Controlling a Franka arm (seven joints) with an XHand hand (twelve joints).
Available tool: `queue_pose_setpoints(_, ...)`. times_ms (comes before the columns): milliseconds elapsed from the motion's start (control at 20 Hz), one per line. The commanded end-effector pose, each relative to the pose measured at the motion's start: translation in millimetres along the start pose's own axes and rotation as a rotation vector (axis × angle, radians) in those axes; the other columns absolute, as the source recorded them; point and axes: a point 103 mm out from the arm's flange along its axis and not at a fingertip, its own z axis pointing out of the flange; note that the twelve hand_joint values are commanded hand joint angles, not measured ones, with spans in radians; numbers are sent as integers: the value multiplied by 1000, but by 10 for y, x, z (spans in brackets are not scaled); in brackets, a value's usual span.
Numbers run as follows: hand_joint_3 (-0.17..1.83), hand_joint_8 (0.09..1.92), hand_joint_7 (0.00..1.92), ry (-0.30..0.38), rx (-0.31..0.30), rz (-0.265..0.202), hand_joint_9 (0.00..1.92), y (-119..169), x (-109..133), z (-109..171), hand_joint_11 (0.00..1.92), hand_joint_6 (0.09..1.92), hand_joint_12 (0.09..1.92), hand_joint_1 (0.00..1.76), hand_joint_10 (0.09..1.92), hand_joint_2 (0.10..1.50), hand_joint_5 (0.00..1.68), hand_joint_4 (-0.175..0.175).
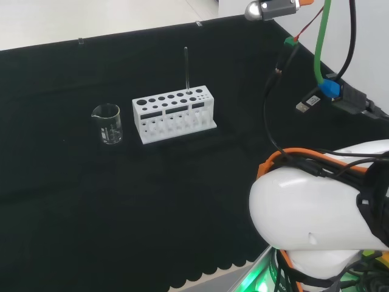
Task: Take the glass rod from the white test tube rack.
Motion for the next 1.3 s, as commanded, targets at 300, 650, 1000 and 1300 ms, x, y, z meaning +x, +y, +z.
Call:
queue_pose_setpoints(300, 478, 890, 73, -11, -51, 162, 283, -733, -76, -541, 144, 212, 1377, 536, 775, 973, 178, -169)
queue_pose_setpoints(650, 481, 898, 147, -10, -53, 124, 312, -667, -70, -483, 219, 226, 1370, 598, 875, 944, 240, -168)
queue_pose_setpoints(1000, 508, 892, 252, 8, -30, 76, 412, -426, -25, -316, 303, 306, 1344, 634, 857, 922, 295, -172)
queue_pose_setpoints(1300, 527, 886, 291, -24, -5, 44, 447, -110, -9, -201, 325, 426, 1335, 644, 842, 912, 281, -170)
